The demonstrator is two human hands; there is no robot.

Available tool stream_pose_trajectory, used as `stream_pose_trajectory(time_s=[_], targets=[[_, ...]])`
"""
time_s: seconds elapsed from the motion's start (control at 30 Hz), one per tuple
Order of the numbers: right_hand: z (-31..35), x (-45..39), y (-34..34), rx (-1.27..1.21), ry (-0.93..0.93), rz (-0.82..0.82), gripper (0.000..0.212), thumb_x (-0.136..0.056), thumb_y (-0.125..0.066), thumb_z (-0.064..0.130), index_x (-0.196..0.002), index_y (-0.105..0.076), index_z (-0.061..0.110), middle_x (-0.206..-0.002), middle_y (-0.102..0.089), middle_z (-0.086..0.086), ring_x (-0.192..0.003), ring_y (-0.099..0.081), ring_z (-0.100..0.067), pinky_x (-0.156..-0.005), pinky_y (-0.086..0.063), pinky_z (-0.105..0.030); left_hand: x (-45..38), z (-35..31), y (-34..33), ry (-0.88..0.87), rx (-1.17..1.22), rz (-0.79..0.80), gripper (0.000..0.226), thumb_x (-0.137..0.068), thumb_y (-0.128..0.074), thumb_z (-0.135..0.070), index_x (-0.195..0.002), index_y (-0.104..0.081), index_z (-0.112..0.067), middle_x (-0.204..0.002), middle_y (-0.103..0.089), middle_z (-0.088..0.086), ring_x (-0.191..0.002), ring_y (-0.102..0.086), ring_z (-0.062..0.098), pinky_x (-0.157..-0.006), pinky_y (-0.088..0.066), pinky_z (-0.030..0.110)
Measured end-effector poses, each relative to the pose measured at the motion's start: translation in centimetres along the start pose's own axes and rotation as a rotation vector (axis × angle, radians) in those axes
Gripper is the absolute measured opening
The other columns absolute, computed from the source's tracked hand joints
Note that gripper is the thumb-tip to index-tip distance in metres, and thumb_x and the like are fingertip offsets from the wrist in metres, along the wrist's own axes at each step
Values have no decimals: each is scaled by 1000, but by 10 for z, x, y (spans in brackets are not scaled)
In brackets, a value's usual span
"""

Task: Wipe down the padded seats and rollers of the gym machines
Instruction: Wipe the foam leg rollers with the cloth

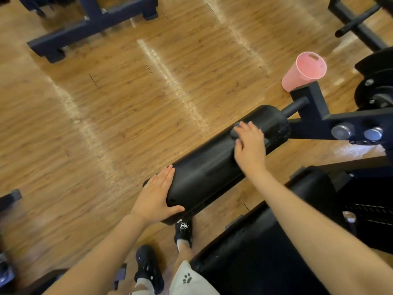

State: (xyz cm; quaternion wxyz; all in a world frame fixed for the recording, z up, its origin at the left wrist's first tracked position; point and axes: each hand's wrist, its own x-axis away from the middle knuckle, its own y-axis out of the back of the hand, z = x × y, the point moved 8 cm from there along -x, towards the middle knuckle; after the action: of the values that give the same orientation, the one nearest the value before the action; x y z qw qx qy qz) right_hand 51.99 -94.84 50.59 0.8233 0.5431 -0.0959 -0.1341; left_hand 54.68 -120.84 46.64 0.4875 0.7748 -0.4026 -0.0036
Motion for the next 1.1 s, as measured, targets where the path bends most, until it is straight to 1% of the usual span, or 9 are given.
stream_pose_trajectory(time_s=[0.23, 0.33, 0.4, 0.47, 0.6, 0.73, 0.87, 0.97, 1.1], targets=[[90, 88, -55, 59, 432, 196, 49, -77, -68, 5, -124, -56, 11, -134, -53, -7, -129, -43, -27, -106, -25, -41, -29, 31, 2, 194, 337, 393, 100, -74, -79, -32, -150, -15, -22, -143, -39, -7, -129, -41, 17, -103, -34, 25], [72, 71, -51, 164, 539, 254, 54, -77, -65, 5, -128, -52, 12, -137, -50, -6, -131, -41, -26, -108, -27, -38, -30, 23, 4, 177, 258, 401, 99, -79, -75, -32, -151, -9, -17, -150, -29, -4, -136, -32, 20, -107, -29, 25], [49, 45, -34, 188, 455, 243, 50, -80, -59, 2, -128, -50, 14, -139, -47, -5, -133, -37, -25, -110, -26, -39, -24, 16, 6, 150, 102, 342, 102, -85, -68, -37, -151, 6, -13, -159, 2, -1, -145, -6, 17, -113, -12, 24], [13, 15, -10, 157, 301, 156, 45, -83, -54, -3, -126, -51, 9, -138, -48, -9, -132, -37, -29, -109, -28, -45, -14, 5, 8, 91, 27, 229, 96, -89, -60, -38, -150, 10, -14, -157, 15, 0, -145, 9, 14, -113, 0, 23], [-69, -32, 27, 38, -13, 14, 42, -90, -45, -2, -132, -47, 5, -143, -42, -12, -137, -27, -31, -113, -22, -48, 3, -8, 3, 10, -101, 38, 78, -96, -46, -37, -149, 7, -14, -153, 17, -2, -145, 12, 16, -112, 11, 26], [-87, -44, 33, -76, -162, -84, 38, -95, -42, 3, -132, -48, 6, -145, -39, -8, -139, -22, -27, -115, -18, -45, 2, 0, -8, 10, -121, 68, 109, -75, -50, -73, -143, 16, -19, -150, 18, -6, -142, 13, 11, -114, 8, 30], [-67, -14, 19, -143, -297, -183, 39, -96, -40, 6, -135, -46, 8, -148, -36, -7, -141, -19, -24, -115, -18, -41, -2, 3, -8, 22, -105, 63, 114, -74, -65, -62, -147, 14, -22, -156, 10, -6, -145, 5, 14, -116, 4, 30], [-9, 22, -2, -71, -90, -92, 42, -90, -47, 4, -132, -48, 10, -143, -41, -6, -138, -26, -25, -111, -23, -44, -12, 11, -5, 75, 52, 143, 114, -70, -70, -55, -151, 5, -22, -158, -5, -3, -144, -10, 15, -115, -10, 29], [57, 74, -44, -10, 312, 141, 54, -76, -63, -4, -126, -53, 11, -137, -49, -6, -132, -38, -29, -108, -24, -44, -31, 22, -4, 231, 371, 452, 113, -69, -78, -35, -150, 0, -25, -148, -27, -3, -128, -30, 13, -106, -26, 26]])
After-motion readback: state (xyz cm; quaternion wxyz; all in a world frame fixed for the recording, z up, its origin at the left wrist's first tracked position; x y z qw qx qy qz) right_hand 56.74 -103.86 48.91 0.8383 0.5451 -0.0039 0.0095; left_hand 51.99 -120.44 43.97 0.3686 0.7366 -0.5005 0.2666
